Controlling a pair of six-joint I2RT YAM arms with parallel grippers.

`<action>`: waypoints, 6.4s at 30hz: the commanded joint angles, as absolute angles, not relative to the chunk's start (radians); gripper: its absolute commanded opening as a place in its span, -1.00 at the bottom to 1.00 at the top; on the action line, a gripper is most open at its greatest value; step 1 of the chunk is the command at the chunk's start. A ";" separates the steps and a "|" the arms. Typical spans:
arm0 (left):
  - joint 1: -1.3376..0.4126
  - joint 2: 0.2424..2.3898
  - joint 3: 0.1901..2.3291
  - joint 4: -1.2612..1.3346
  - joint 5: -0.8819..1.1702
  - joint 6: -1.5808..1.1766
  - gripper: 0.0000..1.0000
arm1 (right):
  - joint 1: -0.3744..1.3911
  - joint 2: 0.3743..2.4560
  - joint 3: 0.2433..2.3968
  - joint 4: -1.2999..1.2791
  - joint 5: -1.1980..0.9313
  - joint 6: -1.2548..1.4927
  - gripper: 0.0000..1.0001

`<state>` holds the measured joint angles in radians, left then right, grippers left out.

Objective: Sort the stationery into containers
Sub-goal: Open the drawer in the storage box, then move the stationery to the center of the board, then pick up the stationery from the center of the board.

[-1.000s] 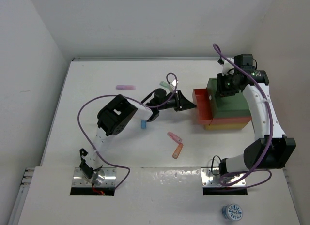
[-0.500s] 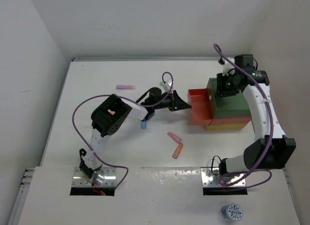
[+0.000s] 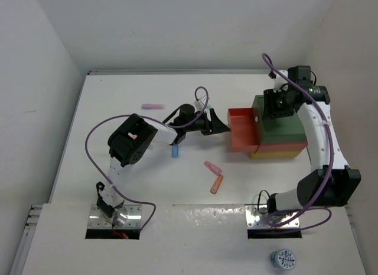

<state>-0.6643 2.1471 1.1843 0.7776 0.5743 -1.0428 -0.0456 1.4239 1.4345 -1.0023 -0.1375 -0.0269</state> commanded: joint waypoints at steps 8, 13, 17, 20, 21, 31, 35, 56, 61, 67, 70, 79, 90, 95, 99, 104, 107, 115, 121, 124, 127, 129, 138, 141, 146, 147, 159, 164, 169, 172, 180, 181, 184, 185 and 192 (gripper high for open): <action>-0.517 1.909 1.189 0.494 0.583 -0.813 0.69 | -0.048 1.419 1.529 -1.108 -0.159 -0.017 -0.01; -0.423 1.829 1.213 0.269 0.558 -0.622 0.92 | -0.048 1.350 1.526 -1.039 -0.179 -0.008 0.00; -0.350 1.809 1.380 -0.108 0.503 -0.325 0.94 | -0.045 1.299 1.532 -0.996 -0.205 -0.020 0.02; -0.273 1.839 1.472 -0.291 0.523 -0.055 0.93 | -0.034 1.281 1.534 -0.992 -0.216 -0.038 0.04; -0.252 1.853 1.538 -0.399 0.522 -0.005 0.90 | -0.025 1.275 1.535 -1.000 -0.222 -0.060 0.04; -0.064 1.887 1.638 -0.588 0.411 0.538 0.72 | 0.060 1.236 1.483 -1.034 -0.249 -0.098 0.04; -0.054 1.998 1.764 -0.650 0.368 0.684 0.67 | 0.087 1.238 1.473 -1.046 -0.241 -0.094 0.04; -0.187 2.083 1.693 -0.486 0.431 0.824 0.69 | 0.104 1.232 1.433 -1.085 -0.241 -0.124 0.03; -0.164 2.247 1.990 -0.621 0.387 0.810 0.69 | 0.106 1.244 1.448 -1.097 -0.236 -0.132 0.03; -0.161 2.327 2.036 -0.568 0.311 0.845 0.69 | 0.109 1.246 1.430 -1.094 -0.236 -0.127 0.03; -0.160 2.347 2.039 -0.583 0.287 0.879 0.69 | 0.109 1.247 1.430 -1.094 -0.235 -0.132 0.03; -0.081 2.370 2.017 -0.630 0.325 0.884 0.68 | 0.117 1.258 1.442 -1.100 -0.232 -0.137 0.03; -0.045 2.342 1.937 -0.704 0.455 0.896 0.63 | 0.120 1.259 1.440 -1.094 -0.233 -0.133 0.03; -0.041 2.290 1.870 -0.732 0.529 0.901 0.60 | 0.121 1.259 1.439 -1.092 -0.235 -0.132 0.03; -0.064 2.232 1.726 -0.709 0.560 0.894 0.59 | 0.123 1.259 1.437 -1.091 -0.235 -0.133 0.03; -0.090 2.151 1.588 -0.618 0.564 0.806 0.56 | 0.129 1.250 1.430 -1.088 -0.238 -0.133 0.03; -0.084 2.102 1.546 -0.516 0.539 0.648 0.53 | 0.129 1.243 1.419 -1.083 -0.238 -0.133 0.03; -0.084 1.858 1.395 -0.244 0.361 0.076 0.54 | 0.129 1.227 1.398 -1.072 -0.239 -0.130 0.03; -0.164 1.885 1.411 -0.314 0.281 -0.121 0.50 | 0.132 1.227 1.396 -1.066 -0.242 -0.129 0.03; -0.187 1.914 1.405 -0.311 0.262 -0.176 0.30 | 0.132 1.227 1.399 -1.065 -0.238 -0.127 0.03; -0.215 1.943 1.407 -0.314 0.201 -0.212 0.16 | 0.132 1.230 1.407 -1.057 -0.236 -0.123 0.03; -0.236 1.959 1.416 -0.322 0.161 -0.218 0.11 | 0.132 1.230 1.410 -1.055 -0.233 -0.121 0.03; -0.285 2.026 1.466 -0.344 0.026 -0.227 0.10 | 0.132 1.226 1.405 -1.051 -0.236 -0.117 0.03; -0.296 2.051 1.486 -0.360 0.017 -0.229 0.10 | 0.133 1.226 1.407 -1.051 -0.238 -0.115 0.03; -0.301 2.082 1.477 -0.368 0.015 -0.241 0.05 | 0.132 1.226 1.428 -1.048 -0.232 -0.114 0.07; -0.301 2.085 1.479 -0.368 0.017 -0.245 0.02 | 0.132 1.227 1.449 -1.051 -0.230 -0.114 0.07; -0.356 1.760 1.292 -0.113 0.372 -0.261 -0.95 | 0.143 1.143 1.451 -0.943 -0.238 -0.071 0.17; -0.469 1.625 1.295 0.047 0.569 -0.428 -1.00 | 0.146 1.115 1.425 -0.879 -0.227 -0.035 0.18; -0.604 1.644 1.359 0.198 0.710 -0.630 -1.00 | 0.130 1.120 1.425 -0.873 -0.285 0.029 0.18; -0.652 1.680 1.370 0.323 0.742 -0.725 -1.00 | 0.112 1.101 1.413 -0.815 -0.380 0.106 0.17; -0.713 1.736 1.459 0.374 0.730 -0.792 -1.00 | 0.112 1.115 1.390 -0.743 -0.468 0.348 0.11; -0.722 1.740 1.469 0.373 0.729 -0.792 -1.00 | 0.113 1.117 1.387 -0.729 -0.477 0.376 0.11; -0.730 1.743 1.480 0.373 0.733 -0.793 -1.00 | 0.115 1.134 1.358 -0.721 -0.471 0.414 0.08; -0.730 1.743 1.482 0.371 0.735 -0.792 -1.00 | 0.117 1.137 1.348 -0.719 -0.466 0.422 0.05; -0.739 1.738 1.479 0.380 0.744 -0.804 -1.00 | 0.115 1.183 1.318 -0.672 -0.465 0.508 -0.04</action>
